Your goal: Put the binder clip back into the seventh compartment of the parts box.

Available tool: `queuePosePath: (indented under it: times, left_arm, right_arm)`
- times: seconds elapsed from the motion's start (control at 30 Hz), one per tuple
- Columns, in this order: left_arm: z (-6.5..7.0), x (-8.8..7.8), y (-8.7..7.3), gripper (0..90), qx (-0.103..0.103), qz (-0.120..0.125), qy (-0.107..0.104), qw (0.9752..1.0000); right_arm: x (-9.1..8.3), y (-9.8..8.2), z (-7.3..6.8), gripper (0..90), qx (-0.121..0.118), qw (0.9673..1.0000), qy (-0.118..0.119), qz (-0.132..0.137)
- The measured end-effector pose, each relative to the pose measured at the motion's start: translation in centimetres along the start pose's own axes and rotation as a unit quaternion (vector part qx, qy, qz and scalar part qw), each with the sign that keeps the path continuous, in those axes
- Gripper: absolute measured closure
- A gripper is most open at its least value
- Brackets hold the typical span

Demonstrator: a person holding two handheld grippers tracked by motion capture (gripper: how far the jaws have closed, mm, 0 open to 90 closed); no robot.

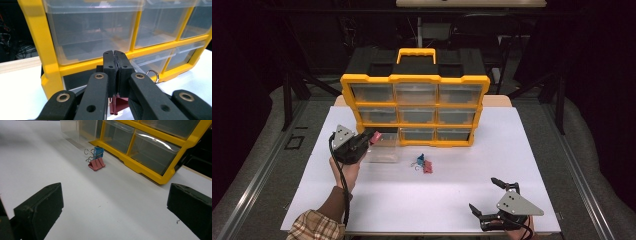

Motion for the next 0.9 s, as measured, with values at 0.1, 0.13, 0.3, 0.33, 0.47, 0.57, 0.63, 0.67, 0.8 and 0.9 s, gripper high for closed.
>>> queuePosePath:
  times: [0.1,0.13,0.3,0.33,0.47,0.57,0.63,0.67,0.8,0.9]
  left_arm:
    - [-0.2,0.1,-0.1,88.2,0.001,-0.004,0.006,1.0]
    - [-0.3,0.2,-0.2,88.1,0.001,-0.006,0.007,1.0]
    - [-0.5,0.5,-0.5,85.7,-0.001,-0.012,0.021,0.9997]
    - [-0.5,0.5,-0.5,79.0,-0.001,-0.013,0.024,0.9996]
    - [-0.4,0.5,-0.5,62.5,0.004,-0.021,0.021,0.9996]
    - [-0.2,0.3,-0.4,45.4,0.007,-0.025,0.022,0.9994]
    - [0.0,0.1,-0.3,35.7,0.01,-0.024,0.02,0.9995]
    - [0.0,0.1,-0.3,32.3,0.01,-0.024,0.02,0.9995]
    - [0.6,-0.3,-0.2,21.4,0.022,-0.02,0.01,0.9995]
    - [1.4,-0.5,-0.1,15.7,0.036,-0.019,-0.002,0.9992]
  right_arm:
    - [0.0,0.0,0.0,0.2,0.001,1.0,0.0,0.0]
    - [0.0,0.0,0.0,0.2,0.001,1.0,0.0,-0.001]
    - [0.0,0.0,0.0,0.1,0.0,1.0,0.0,-0.001]
    - [-0.1,0.0,0.0,0.2,-0.001,1.0,0.0,-0.001]
    - [-0.1,0.0,0.0,0.2,0.001,1.0,0.0,0.0]
    - [-0.1,0.0,0.0,0.2,0.0,1.0,0.0,0.0]
    - [-0.1,0.0,0.0,0.2,-0.001,1.0,0.0,0.001]
    - [-0.2,0.0,0.0,0.2,-0.001,1.0,0.0,0.002]
    - [-0.2,0.0,0.0,0.1,-0.001,1.0,0.0,0.002]
    - [-0.2,0.0,0.0,0.2,0.0,1.0,0.001,0.002]
Point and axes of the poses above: each handheld gripper's, and its own axes: x roughly forward along the jaws, y roughly out of its top, z roughly to its right, the point moved 1 cm from there along x, roughly forward along the jaws, and after that the axes turned 5 degrees about x, right-handed, at the moved point
